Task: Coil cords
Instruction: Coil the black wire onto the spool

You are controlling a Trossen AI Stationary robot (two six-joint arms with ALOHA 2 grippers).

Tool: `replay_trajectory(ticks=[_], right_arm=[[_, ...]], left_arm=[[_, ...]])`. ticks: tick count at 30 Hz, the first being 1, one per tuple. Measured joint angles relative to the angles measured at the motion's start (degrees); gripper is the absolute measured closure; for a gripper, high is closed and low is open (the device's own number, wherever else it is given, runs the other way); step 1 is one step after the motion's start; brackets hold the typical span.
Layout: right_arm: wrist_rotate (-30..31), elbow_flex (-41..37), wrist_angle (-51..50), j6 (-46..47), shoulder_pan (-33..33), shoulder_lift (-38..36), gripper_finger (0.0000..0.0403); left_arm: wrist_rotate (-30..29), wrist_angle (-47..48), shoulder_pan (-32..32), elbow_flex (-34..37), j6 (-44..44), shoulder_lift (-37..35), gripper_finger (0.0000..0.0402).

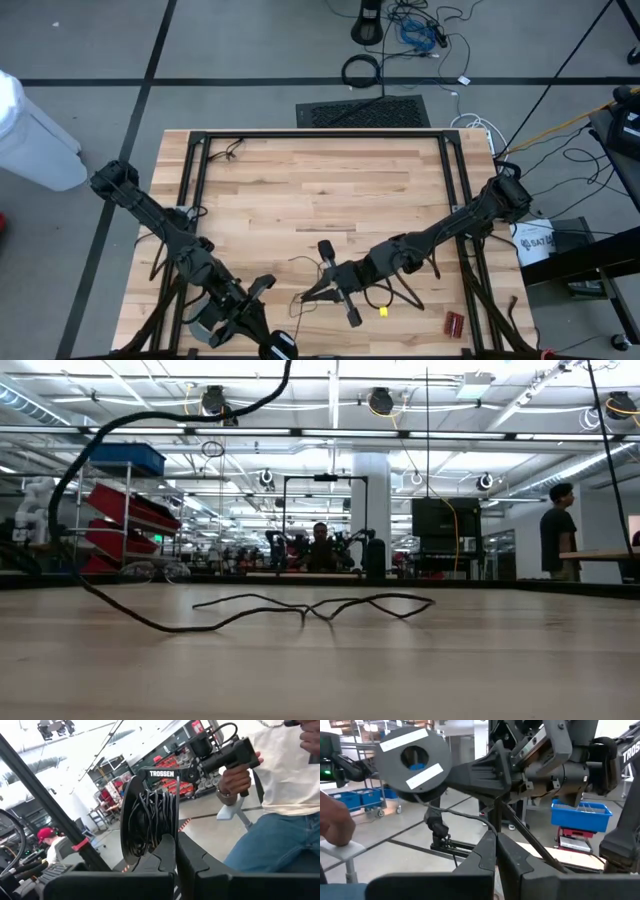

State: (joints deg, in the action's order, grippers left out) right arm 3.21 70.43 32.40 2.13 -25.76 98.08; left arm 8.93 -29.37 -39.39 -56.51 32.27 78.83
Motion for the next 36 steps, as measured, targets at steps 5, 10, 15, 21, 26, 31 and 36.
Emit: replay_trajectory(ticks=[5,10,15,21,26,31,36], right_arm=[[0.1,0.3,0.8,0.1,-0.2,0.4,0.0403],[-0.3,3.2,-0.6,0.2,-0.2,2.9,0.0403],[-0.3,5.8,-2.6,0.1,-0.2,4.2,0.0403],[0.9,5.8,-4.7,0.1,0.0,4.3,0.0403],[3.8,5.8,-6.4,0.1,0.0,4.3,0.0403],[4.0,5.8,-5.5,0.2,0.0,4.3,0.0403],[4.4,5.8,-4.5,-0.1,0.1,4.3,0.0403]], left_arm=[[0.0,-2.3,0.5,0.0,1.3,1.1,0.04],[1.9,-2.5,1.4,0.0,1.2,1.1,0.04],[4.7,-2.9,2.1,0.0,1.1,1.1,0.04],[8.0,-3.3,3.0,0.0,1.1,1.1,0.04],[8.8,-3.1,3.1,0.0,1.0,1.1,0.04],[9.0,-3.6,3.1,0.0,0.0,1.6,0.04],[9.4,-5.1,4.1,0.0,-1.4,3.8,0.04]])
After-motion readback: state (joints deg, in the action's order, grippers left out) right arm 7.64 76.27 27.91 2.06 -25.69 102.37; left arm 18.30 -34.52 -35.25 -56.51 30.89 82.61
